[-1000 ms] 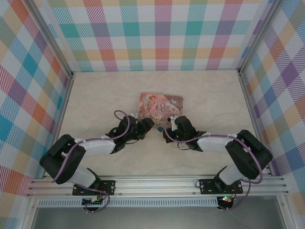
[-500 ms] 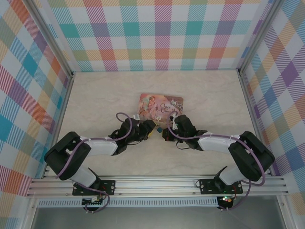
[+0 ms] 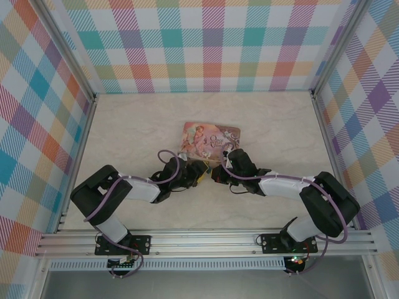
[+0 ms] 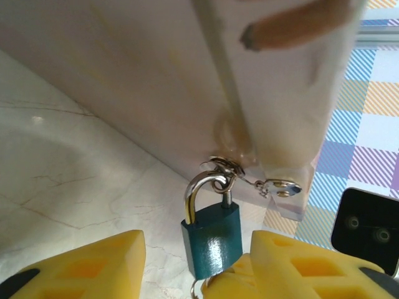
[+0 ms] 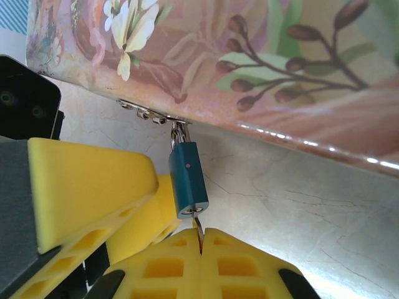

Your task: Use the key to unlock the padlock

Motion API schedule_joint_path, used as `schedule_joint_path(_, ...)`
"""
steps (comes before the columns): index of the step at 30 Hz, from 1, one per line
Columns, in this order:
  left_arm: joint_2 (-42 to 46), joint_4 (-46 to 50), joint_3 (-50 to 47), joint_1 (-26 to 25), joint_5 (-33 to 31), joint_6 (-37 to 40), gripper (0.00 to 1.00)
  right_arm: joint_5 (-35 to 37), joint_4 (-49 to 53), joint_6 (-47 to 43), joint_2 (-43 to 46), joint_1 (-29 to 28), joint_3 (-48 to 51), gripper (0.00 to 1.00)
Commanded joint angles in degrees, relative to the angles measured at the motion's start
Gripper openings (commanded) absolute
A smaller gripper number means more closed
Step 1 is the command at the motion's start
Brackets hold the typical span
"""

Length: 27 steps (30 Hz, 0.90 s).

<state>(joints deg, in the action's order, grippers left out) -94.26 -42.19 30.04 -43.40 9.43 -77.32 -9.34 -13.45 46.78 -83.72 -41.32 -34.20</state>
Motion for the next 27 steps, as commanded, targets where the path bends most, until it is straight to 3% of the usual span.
schedule_joint_path(1, -1.42, -3.57, 2.00, -0.98, 0.49, -1.01, 0.44, -2.16, -1.70, 1.42, -0.60, -0.30, -1.72, 0.05)
schedule_joint_path(10, -2.62, -4.43, 2.74, -1.01, -0.02, -1.90, 0.33, -2.17, -2.10, 2.42, -1.00, -0.32, -1.49, 0.05)
schedule_joint_path(17, -1.44, -3.88, 2.47, -1.03, -1.20, -1.94, 0.12, -1.09, -1.13, 2.58, -0.17, -0.25, -1.32, 0.07)
schedule_joint_path(22, -0.66, -2.63, 2.32, -1.07, -1.78, -1.59, 0.00, 0.23, 1.28, 1.01, 1.37, -0.16, -0.94, 0.17)
schedule_joint_path(27, -0.21, -2.38, 2.30, -1.08, -2.14, -1.49, 0.00, 2.57, 4.77, -1.69, 4.49, 0.43, -0.07, 0.27)
